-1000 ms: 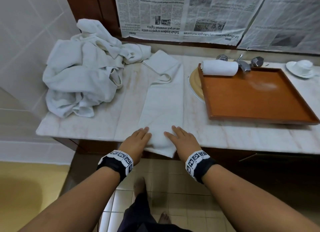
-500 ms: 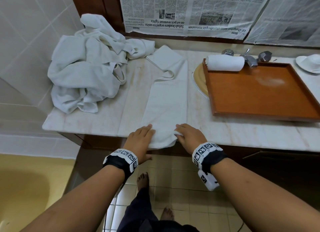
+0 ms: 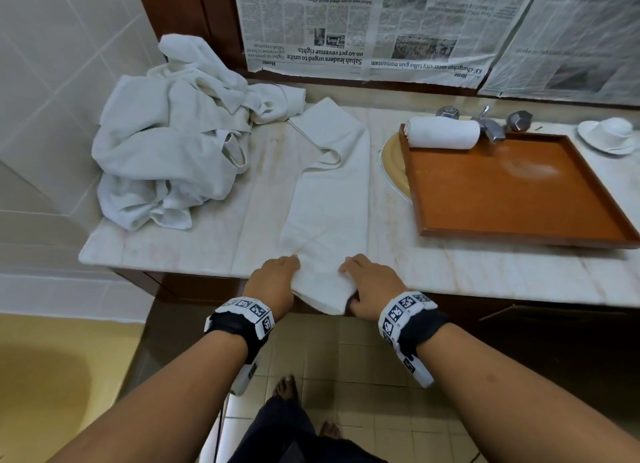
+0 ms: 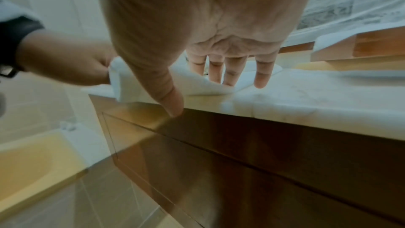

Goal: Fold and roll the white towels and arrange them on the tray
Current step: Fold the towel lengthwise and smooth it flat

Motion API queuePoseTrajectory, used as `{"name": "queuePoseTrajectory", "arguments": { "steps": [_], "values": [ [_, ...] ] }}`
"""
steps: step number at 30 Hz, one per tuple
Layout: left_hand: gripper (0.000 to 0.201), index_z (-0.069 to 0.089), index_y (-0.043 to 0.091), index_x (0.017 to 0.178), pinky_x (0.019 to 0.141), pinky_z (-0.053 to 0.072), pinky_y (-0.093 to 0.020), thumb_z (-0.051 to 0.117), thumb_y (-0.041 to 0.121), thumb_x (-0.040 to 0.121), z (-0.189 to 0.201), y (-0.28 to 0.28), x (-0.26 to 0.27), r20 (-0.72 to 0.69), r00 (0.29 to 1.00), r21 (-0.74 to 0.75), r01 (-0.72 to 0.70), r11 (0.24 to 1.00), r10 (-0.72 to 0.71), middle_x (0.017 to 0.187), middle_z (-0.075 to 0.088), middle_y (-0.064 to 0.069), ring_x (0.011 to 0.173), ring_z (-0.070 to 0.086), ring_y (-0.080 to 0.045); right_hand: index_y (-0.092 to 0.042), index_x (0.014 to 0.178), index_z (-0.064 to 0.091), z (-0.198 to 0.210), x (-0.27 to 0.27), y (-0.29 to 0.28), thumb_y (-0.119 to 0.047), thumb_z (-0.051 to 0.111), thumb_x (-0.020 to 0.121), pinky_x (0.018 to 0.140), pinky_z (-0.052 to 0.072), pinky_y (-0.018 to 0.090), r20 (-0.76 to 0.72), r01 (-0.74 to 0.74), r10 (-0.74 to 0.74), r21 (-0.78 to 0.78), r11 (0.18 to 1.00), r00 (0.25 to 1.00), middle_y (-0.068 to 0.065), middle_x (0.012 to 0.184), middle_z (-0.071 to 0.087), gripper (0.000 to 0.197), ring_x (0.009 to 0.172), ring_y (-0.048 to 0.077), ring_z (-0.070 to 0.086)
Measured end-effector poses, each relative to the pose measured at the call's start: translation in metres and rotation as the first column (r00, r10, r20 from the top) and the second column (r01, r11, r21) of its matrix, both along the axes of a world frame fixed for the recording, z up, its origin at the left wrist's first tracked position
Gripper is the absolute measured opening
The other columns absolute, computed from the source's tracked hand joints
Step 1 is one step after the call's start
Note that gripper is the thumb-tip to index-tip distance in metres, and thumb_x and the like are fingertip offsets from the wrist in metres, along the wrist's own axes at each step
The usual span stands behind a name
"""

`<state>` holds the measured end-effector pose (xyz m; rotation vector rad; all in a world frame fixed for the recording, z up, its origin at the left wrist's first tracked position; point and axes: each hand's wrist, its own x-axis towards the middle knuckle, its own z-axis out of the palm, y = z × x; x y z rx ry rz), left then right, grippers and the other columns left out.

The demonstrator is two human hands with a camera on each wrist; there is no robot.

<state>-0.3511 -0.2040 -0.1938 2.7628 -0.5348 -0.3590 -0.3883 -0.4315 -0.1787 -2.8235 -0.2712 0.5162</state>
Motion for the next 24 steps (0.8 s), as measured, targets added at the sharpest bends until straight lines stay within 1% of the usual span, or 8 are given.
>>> {"name": "queuePoseTrajectory", "arguments": {
  "steps": [2,4,9,13,16,18,22,24],
  "values": [
    [0.042,0.056,0.02,0.122,0.093,0.046,-0.035,0.056,0.005,0.083,0.001,0.01,0.005,-0.029,0.999,-0.119,-0.035,0.992,0.031,0.125,0.062,-0.002,0.112,0.056,-0.024,-0.025,0.145,0.038,-0.002,-0.002,0.003,-0.036,0.072,0.078,0.106,0.041,0.039,0.043,-0.024,0.027,-0.06,0.998,0.999,-0.001,0.15,0.036,0.076,0.126,0.023,0.05],
    [0.035,0.06,0.02,0.117,0.087,0.046,-0.028,0.06,0.008,0.084,0.001,0.018,0.01,-0.05,0.997,-0.231,-0.074,0.97,0.064,0.119,0.067,-0.001,0.106,0.061,-0.023,-0.025,0.147,0.036,-0.003,-0.002,0.007,-0.04,0.072,0.08,0.107,0.041,0.04,0.076,-0.011,0.017,-0.084,0.996,0.997,0.001,0.152,0.035,0.077,0.128,0.022,0.048],
    [0.027,0.06,0.027,0.094,0.084,0.048,-0.027,0.073,0.011,0.078,-0.001,0.027,0.021,-0.092,0.966,-0.5,-0.256,0.827,0.243,0.102,0.062,0.006,0.095,0.06,-0.015,-0.029,0.148,0.031,0.001,0.001,0.012,-0.022,0.065,0.079,0.116,0.03,0.043,0.024,0.069,-0.067,-0.066,0.995,0.997,-0.004,0.155,0.027,0.077,0.135,0.02,0.042],
    [0.038,0.056,0.027,0.103,0.082,0.05,-0.029,0.079,0.017,0.074,-0.004,0.028,0.022,-0.141,0.94,-0.582,-0.333,0.742,0.31,0.111,0.051,0.004,0.096,0.057,-0.012,-0.034,0.152,0.019,0.006,0.006,0.014,-0.036,0.068,0.08,0.121,0.016,0.048,-0.049,0.076,-0.081,-0.086,0.993,0.996,-0.002,0.156,0.018,0.086,0.142,0.022,0.031],
    [0.028,0.06,0.032,0.094,0.081,0.054,-0.03,0.076,0.017,0.076,-0.004,0.026,0.021,-0.217,0.937,-0.592,-0.348,0.726,0.273,0.102,0.062,0.008,0.091,0.062,-0.011,-0.04,0.153,0.004,0.005,0.006,0.022,-0.049,0.076,0.077,0.121,0.011,0.053,-0.094,0.032,-0.048,-0.169,0.985,0.994,0.003,0.159,0.006,0.106,0.15,0.025,0.01],
    [0.025,0.063,0.034,0.086,0.082,0.054,-0.031,0.074,0.013,0.078,-0.004,0.023,0.022,-0.242,0.938,-0.62,-0.347,0.704,0.248,0.096,0.065,0.01,0.089,0.064,-0.012,-0.04,0.154,0.003,0.004,0.007,0.028,-0.043,0.078,0.078,0.122,0.013,0.052,-0.083,0.021,-0.04,-0.215,0.976,0.996,0.006,0.16,0.004,0.107,0.151,0.028,0.005],
    [0.019,0.074,0.018,0.089,0.082,0.04,-0.005,0.071,0.002,0.079,-0.003,0.019,0.024,-0.1,0.983,-0.577,-0.182,0.796,0.152,0.094,0.065,0.011,0.09,0.059,-0.007,-0.038,0.156,0.011,0.009,0.009,0.025,-0.02,0.07,0.087,0.119,0.022,0.039,-0.039,0.028,-0.038,-0.229,0.973,0.998,0.007,0.162,0.01,0.092,0.146,0.029,0.022],
    [0.012,0.076,0.008,0.083,0.082,0.045,-0.017,0.064,0.005,0.081,-0.003,0.017,0.028,-0.026,0.996,-0.52,-0.09,0.85,0.089,0.088,0.07,-0.001,0.086,0.063,-0.014,-0.041,0.155,0.018,0.011,0.011,0.018,-0.014,0.065,0.088,0.118,0.022,0.035,-0.031,0.042,-0.049,-0.195,0.98,0.998,0.002,0.162,0.014,0.086,0.141,0.028,0.032]
  ]
}}
